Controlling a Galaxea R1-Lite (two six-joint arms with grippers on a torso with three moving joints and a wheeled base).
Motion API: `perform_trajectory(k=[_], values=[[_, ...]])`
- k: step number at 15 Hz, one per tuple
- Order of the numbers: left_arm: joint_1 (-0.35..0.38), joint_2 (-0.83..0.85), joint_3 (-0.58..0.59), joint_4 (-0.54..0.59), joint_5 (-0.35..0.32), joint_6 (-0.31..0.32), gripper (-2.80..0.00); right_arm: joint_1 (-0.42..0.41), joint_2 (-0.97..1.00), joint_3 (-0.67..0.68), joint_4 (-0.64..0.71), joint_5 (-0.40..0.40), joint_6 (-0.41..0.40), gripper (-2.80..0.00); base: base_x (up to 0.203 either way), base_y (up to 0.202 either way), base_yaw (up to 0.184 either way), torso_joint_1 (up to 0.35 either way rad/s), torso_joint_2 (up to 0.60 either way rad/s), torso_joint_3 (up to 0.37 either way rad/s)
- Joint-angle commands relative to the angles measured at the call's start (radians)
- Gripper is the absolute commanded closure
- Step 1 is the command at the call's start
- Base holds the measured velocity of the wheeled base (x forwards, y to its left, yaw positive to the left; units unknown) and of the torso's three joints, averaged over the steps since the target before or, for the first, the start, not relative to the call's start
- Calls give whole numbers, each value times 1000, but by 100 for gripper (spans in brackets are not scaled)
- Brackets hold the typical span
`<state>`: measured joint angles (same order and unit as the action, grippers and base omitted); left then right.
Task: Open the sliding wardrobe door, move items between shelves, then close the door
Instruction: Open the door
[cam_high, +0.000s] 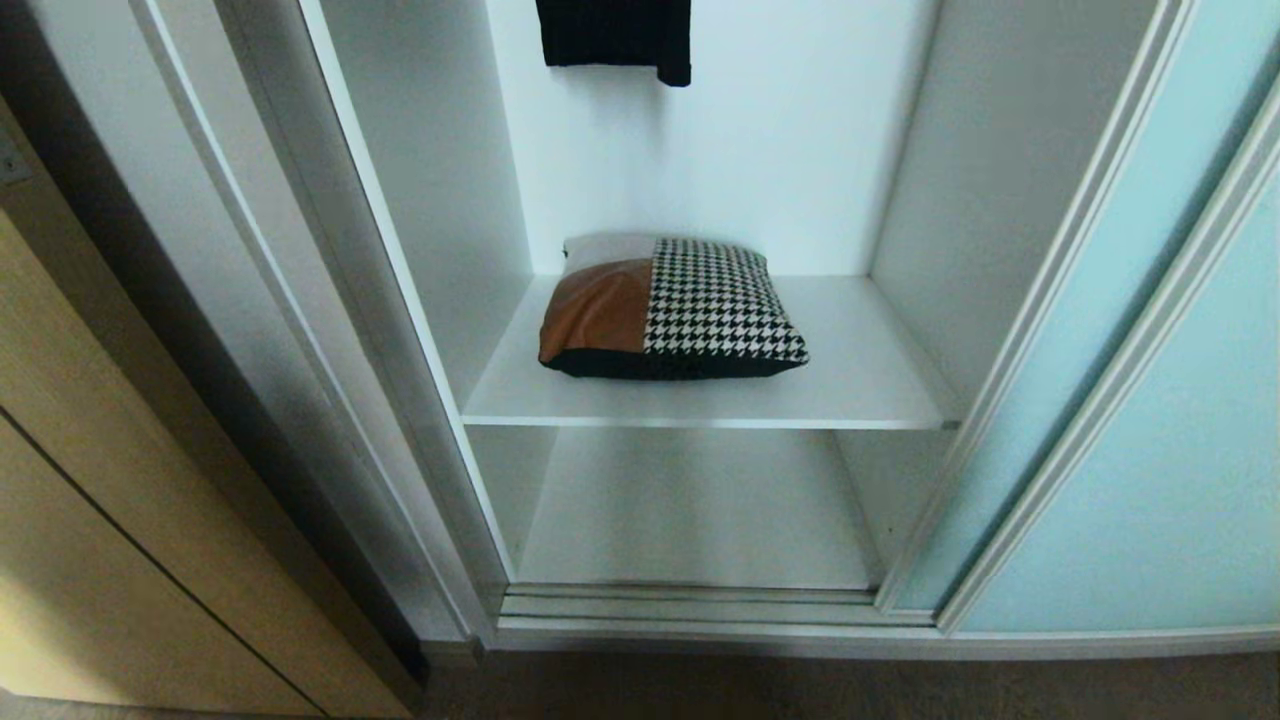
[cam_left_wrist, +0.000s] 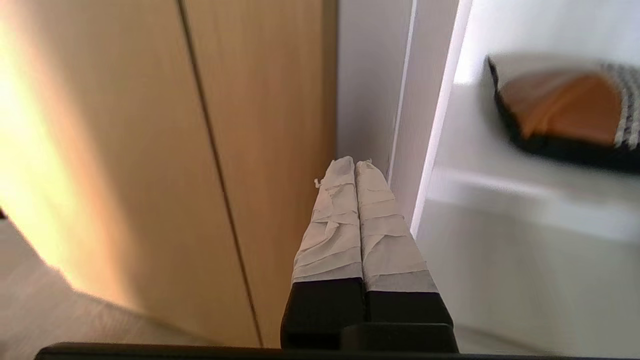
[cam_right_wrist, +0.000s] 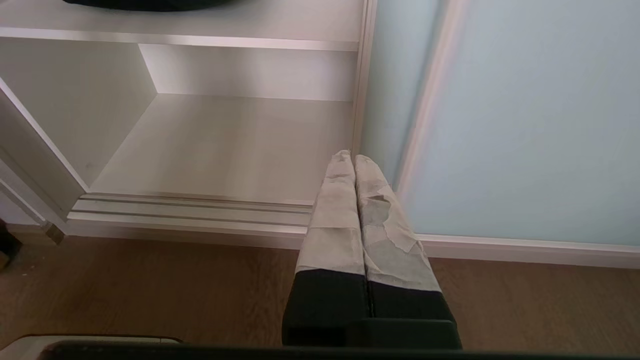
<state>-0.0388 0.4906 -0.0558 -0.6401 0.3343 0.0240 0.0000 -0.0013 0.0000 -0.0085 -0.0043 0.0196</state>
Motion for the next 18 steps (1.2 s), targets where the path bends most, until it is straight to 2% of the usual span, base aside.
perform_trajectory(k=[1, 4, 5, 6, 7, 9, 10, 11, 14, 16, 17, 18], values=[[11, -217, 44, 109, -26, -1, 0, 0, 0, 0, -1, 0, 0, 0, 0, 0, 0, 0, 0, 0], [26, -456, 51, 407, -162, -3, 0, 0, 0, 0, -1, 0, 0, 0, 0, 0, 0, 0, 0, 0], [30, -492, 53, 483, -230, -27, 0, 0, 0, 0, -1, 0, 0, 0, 0, 0, 0, 0, 0, 0], [32, -496, 54, 564, -332, -87, 0, 0, 0, 0, -1, 0, 0, 0, 0, 0, 0, 0, 0, 0], [34, -491, 48, 626, -388, -144, 0, 0, 0, 0, -1, 0, 0, 0, 0, 0, 0, 0, 0, 0], [34, -490, 43, 638, -382, -160, 0, 0, 0, 0, -1, 0, 0, 0, 0, 0, 0, 0, 0, 0], [34, -489, 41, 640, -354, -153, 0, 0, 0, 0, -1, 0, 0, 0, 0, 0, 0, 0, 0, 0], [34, -488, 39, 645, -327, -138, 0, 0, 0, 0, -1, 0, 0, 0, 0, 0, 0, 0, 0, 0], [34, -488, 41, 639, -338, -63, 0, 0, 0, 0, -1, 0, 0, 0, 0, 0, 0, 0, 0, 0], [34, -490, 44, 636, -332, -90, 0, 0, 0, 0, -1, 0, 0, 0, 0, 0, 0, 0, 0, 0], [34, -490, 47, 631, -326, -75, 0, 0, 0, 0, -1, 0, 0, 0, 0, 0, 0, 0, 0, 0], [34, -489, 51, 628, -325, -16, 0, 0, 0, 0, -1, 0, 0, 0, 0, 0, 0, 0, 0, 0]])
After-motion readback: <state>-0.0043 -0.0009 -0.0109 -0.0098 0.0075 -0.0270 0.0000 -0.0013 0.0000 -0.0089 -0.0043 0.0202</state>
